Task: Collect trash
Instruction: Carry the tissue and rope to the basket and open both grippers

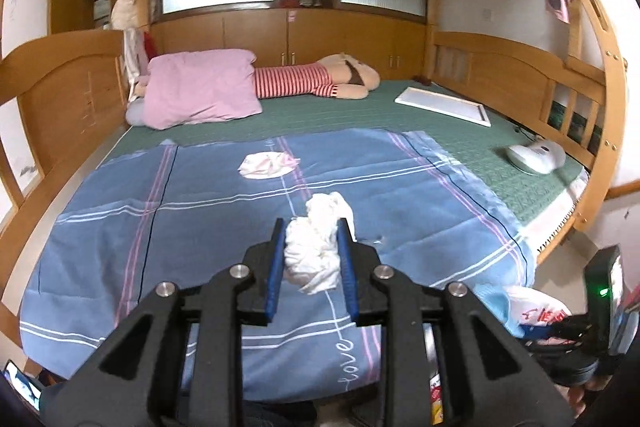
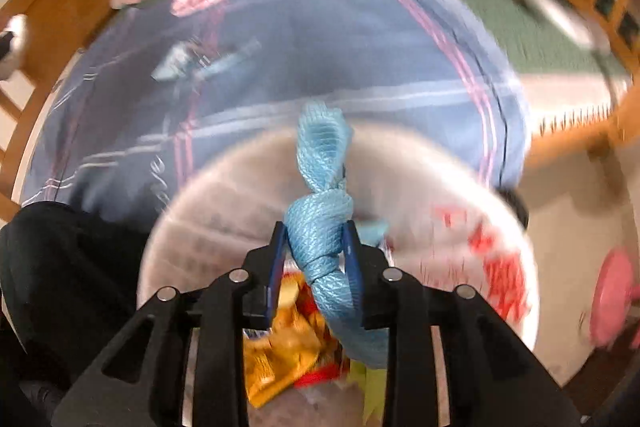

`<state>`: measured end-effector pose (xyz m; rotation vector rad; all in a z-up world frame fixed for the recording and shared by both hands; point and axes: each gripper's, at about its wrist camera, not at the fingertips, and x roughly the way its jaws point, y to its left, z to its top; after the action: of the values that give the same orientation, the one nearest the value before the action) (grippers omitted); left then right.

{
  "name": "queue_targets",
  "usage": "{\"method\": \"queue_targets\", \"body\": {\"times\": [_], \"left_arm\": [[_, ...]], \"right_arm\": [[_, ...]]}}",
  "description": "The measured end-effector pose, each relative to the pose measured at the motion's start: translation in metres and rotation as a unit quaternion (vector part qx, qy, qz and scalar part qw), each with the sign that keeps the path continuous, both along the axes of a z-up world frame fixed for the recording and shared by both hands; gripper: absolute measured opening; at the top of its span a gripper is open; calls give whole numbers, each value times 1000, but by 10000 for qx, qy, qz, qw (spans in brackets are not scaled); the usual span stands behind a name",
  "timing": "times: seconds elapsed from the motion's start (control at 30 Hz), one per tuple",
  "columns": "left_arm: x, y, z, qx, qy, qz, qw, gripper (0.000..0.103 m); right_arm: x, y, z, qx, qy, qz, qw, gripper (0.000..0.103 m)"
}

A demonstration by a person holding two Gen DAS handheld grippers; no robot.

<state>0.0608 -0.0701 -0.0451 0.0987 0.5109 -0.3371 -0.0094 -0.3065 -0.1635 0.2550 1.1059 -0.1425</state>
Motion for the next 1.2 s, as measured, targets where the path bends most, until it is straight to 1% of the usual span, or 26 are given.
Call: {"method": "queue_targets", "body": {"times": [0.07, 0.1, 0.17, 0.23, 0.27, 0.3, 0.33, 0.37, 0.4, 0.43, 0.5, 0.53, 0.6, 0.67, 0.7, 0.73, 0.8, 0.83, 0.9, 0.93, 1.0, 1.07, 1.1, 1.13, 1.17, 1.2], "left_arm": [[-5, -6, 1, 49, -23, -75, 10000, 26], [-4, -8, 1, 61, -17, -105, 9999, 26], [-7, -14, 0, 69, 24, -190, 9998, 26], [-10, -21, -3, 93, 84, -292, 9995, 26], [-11, -25, -5, 95, 147, -409, 9990, 26], [-13, -31, -9, 71, 263, -657, 9975, 26], [-13, -36, -13, 69, 380, -907, 9951, 27], [-14, -46, -20, 134, 618, -1351, 9888, 28], [-17, -58, -30, 200, 852, -1774, 9802, 28], [-20, -64, -37, 218, 980, -2018, 9743, 28], [-29, -83, -55, 282, 1312, -2599, 9563, 28], [-35, -96, -69, 316, 1554, -2960, 9419, 28], [-44, -113, -86, 418, 1824, -3354, 9233, 33], [-51, -122, -99, 534, 1932, -3588, 9116, 45], [-52, -124, -103, 600, 1932, -3584, 9114, 59], [-51, -124, -104, 625, 1911, -3544, 9132, 74], [-43, -119, -102, 567, 1808, -3362, 9226, 87], [-34, -112, -99, 468, 1769, -3183, 9302, 90], [-18, -101, -96, 325, 1784, -2940, 9385, 93], [-3, -93, -93, 241, 1791, -2747, 9444, 93], [31, -75, -83, -9, 1819, -2311, 9558, 94], [72, -63, -77, -253, 2000, -1780, 9631, 95], [92, -57, -77, -356, 2177, -1493, 9639, 94], [121, -52, -81, -569, 2479, -1114, 9607, 94], [149, -49, -88, -849, 2788, -863, 9527, 94], [167, -49, -94, -1008, 2989, -770, 9458, 94]], "right_arm": [[-7, -6, -1, 84, 1, -125, 9999, 48], [-11, -9, 3, 102, -104, -191, 9997, 50], [-18, -15, 15, 107, -389, -336, 9986, 52], [-25, -26, 32, 118, -780, -611, 9950, 52], [-27, -32, 39, 136, -954, -750, 9925, 52], [-34, -40, 49, 157, -1209, -1003, 9875, 53], [-38, -46, 56, 167, -1330, -1153, 9842, 55], [-44, -54, 63, 196, -1500, -1379, 9788, 55], [-49, -61, 67, 227, -1622, -1541, 9744, 55], [-52, -66, 70, 245, -1697, -1660, 9711, 56], [-59, -81, 76, 271, -1834, -1966, 9628, 56], [-57, -86, 78, 276, -1847, -2042, 9610, 56], [-61, -93, 79, 277, -1831, -2161, 9586, 56], [-63, -95, 77, 266, -1825, -2223, 9574, 56], [-63, -96, 75, 283, -1810, -2237, 9573, 56], [-63, -96, 74, 302, -1795, -2237, 9575, 56], [-63, -96, 71, 341, -1774, -2228, 9580, 56], [-62, -95, 69, 352, -1763, -2213, 9585, 56], [-59, -94, 66, 374, -1743, -2189, 9593, 56], [-58, -93, 66, 393, -1741, -2167, 9598, 56], [-56, -92, 65, 399, -1746, -2141, 9602, 56], [-56, -91, 65, 358, -1749, -2140, 9604, 56], [-55, -91, 64, 349, -1740, -2146, 9604, 56], [-55, -91, 63, 351, -1725, -2148, 9607, 56], [-54, -92, 62, 357, -1703, -2141, 9612, 56], [-54, -91, 62, 342, -1691, -2134, 9616, 56]]}}
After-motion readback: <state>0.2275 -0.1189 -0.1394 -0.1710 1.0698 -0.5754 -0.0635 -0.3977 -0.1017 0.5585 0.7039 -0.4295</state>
